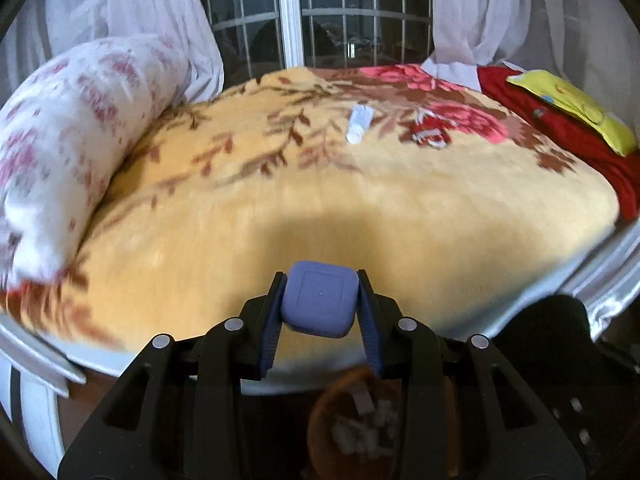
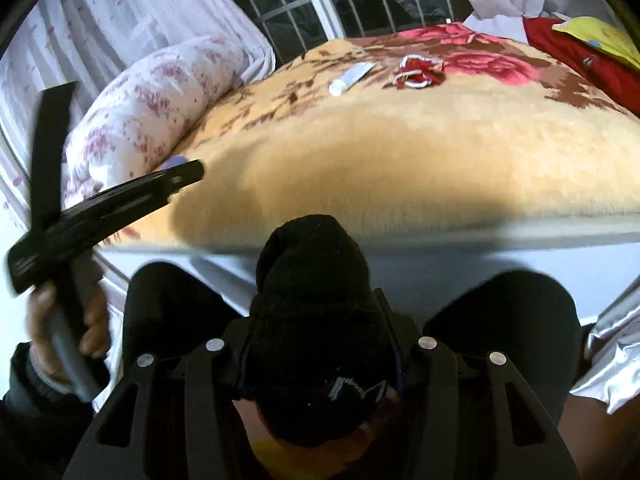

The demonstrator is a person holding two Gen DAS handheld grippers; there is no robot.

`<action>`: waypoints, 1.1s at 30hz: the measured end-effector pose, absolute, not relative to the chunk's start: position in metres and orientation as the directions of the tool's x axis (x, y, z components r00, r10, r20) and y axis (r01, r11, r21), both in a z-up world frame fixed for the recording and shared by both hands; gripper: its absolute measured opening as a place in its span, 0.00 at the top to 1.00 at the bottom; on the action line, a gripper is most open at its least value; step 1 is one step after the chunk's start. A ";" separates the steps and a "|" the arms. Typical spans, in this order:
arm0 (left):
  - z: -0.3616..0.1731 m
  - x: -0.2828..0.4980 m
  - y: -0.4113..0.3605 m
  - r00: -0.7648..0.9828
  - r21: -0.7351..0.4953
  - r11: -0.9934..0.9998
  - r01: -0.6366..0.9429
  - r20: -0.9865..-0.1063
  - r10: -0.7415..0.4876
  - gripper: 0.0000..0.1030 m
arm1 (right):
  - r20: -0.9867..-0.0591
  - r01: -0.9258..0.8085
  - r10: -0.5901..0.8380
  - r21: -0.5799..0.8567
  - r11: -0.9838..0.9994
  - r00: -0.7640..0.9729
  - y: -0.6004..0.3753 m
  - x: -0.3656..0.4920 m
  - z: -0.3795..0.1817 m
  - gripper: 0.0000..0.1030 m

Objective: Collect trash
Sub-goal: 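Lower both grippers into the orange bin and release the case and pouch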

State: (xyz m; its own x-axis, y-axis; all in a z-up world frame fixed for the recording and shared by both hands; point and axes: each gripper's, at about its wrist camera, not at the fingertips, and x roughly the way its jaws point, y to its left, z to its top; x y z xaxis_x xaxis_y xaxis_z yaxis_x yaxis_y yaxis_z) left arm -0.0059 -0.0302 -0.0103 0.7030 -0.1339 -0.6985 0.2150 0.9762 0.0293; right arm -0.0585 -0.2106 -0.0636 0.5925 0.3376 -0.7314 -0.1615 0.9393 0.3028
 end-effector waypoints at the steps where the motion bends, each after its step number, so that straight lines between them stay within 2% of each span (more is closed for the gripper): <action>1: -0.013 -0.014 -0.029 0.696 0.021 0.976 0.218 -0.705 -0.140 0.67 | -0.732 -0.166 0.335 0.297 0.940 0.593 -0.209 -0.061 -0.063 0.52; 9: -0.065 -0.051 -0.032 0.610 -0.014 0.979 0.205 -0.780 -0.139 0.67 | -0.773 -0.158 0.311 0.269 0.950 0.554 -0.203 -0.074 -0.078 0.52; 15: -0.121 -0.040 -0.036 0.445 -0.065 0.975 0.212 -0.882 -0.156 0.67 | -0.831 -0.137 0.319 0.289 0.948 0.455 -0.196 -0.072 -0.111 0.52; 20: -0.140 -0.030 -0.033 0.387 -0.089 0.977 0.192 -0.908 -0.159 0.67 | -0.856 -0.121 0.318 0.295 0.948 0.408 -0.196 -0.063 -0.126 0.52; 22: -0.145 -0.027 -0.035 0.367 -0.087 0.977 0.193 -0.917 -0.154 0.66 | -0.864 -0.123 0.318 0.293 0.948 0.390 -0.193 -0.061 -0.129 0.46; 23: -0.148 -0.026 -0.036 0.357 -0.078 0.978 0.192 -0.923 -0.144 0.58 | -0.869 -0.121 0.312 0.287 0.950 0.385 -0.193 -0.060 -0.131 0.45; 24: -0.150 -0.025 -0.036 0.352 -0.068 0.980 0.188 -0.927 -0.131 0.39 | -0.869 -0.119 0.312 0.288 0.950 0.384 -0.193 -0.059 -0.132 0.43; 25: -0.151 -0.025 -0.036 0.353 -0.062 0.981 0.183 -0.927 -0.125 0.32 | -0.868 -0.117 0.312 0.289 0.950 0.385 -0.193 -0.059 -0.133 0.43; 28: -0.149 -0.032 -0.037 0.366 -0.069 0.981 0.180 -0.921 -0.132 0.29 | -0.863 -0.105 0.309 0.292 0.951 0.400 -0.196 -0.061 -0.130 0.38; 33: -0.144 -0.033 -0.033 0.379 -0.078 0.982 0.170 -0.915 -0.138 0.29 | -0.841 -0.097 0.304 0.292 0.951 0.447 -0.206 -0.064 -0.118 0.38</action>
